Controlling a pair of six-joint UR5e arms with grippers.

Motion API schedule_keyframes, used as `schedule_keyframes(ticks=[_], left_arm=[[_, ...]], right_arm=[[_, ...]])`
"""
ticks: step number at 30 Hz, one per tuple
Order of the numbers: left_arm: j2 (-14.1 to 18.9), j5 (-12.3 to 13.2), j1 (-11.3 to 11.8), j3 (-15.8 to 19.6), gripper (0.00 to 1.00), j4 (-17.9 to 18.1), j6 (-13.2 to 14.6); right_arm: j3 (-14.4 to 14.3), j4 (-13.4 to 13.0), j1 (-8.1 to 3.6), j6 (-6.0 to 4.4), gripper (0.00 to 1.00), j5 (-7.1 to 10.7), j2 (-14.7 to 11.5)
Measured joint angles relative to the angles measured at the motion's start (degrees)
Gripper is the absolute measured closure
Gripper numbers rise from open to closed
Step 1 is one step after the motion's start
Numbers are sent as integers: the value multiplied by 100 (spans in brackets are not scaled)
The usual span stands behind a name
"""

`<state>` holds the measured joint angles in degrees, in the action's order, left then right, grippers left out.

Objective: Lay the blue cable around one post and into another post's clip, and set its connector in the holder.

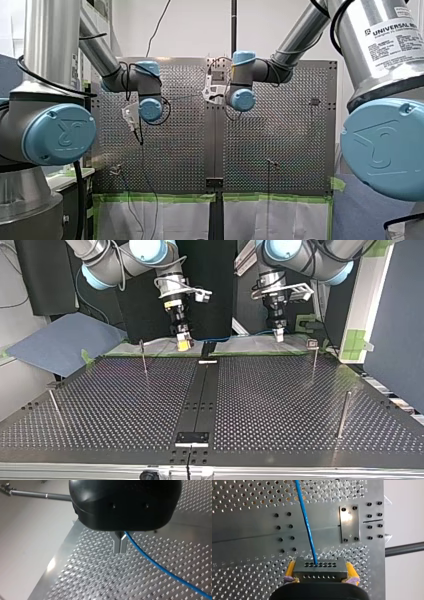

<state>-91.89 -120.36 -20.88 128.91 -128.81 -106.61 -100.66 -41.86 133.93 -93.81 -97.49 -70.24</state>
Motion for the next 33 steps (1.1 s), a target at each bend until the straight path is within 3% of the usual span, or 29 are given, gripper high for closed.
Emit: schedule_keyframes(ticks=[6,13,16,23,33], left_arm=[[355,31,355,-2,100,-355,-255],[754,12,738,-33,100,-715,-521],[891,-22,822,-80,100,-800,-593],[1114,-123,944,-369,100,-1132,-669],[1212,-185,1125,-909,100,-1655,-778]], right_arm=[[202,235,45,61,90,78,-12],[540,606,111,292,90,89,-44],[699,716,147,339,90,90,-48],[1074,906,246,357,87,129,-51],[1686,1109,427,365,87,348,-48]])
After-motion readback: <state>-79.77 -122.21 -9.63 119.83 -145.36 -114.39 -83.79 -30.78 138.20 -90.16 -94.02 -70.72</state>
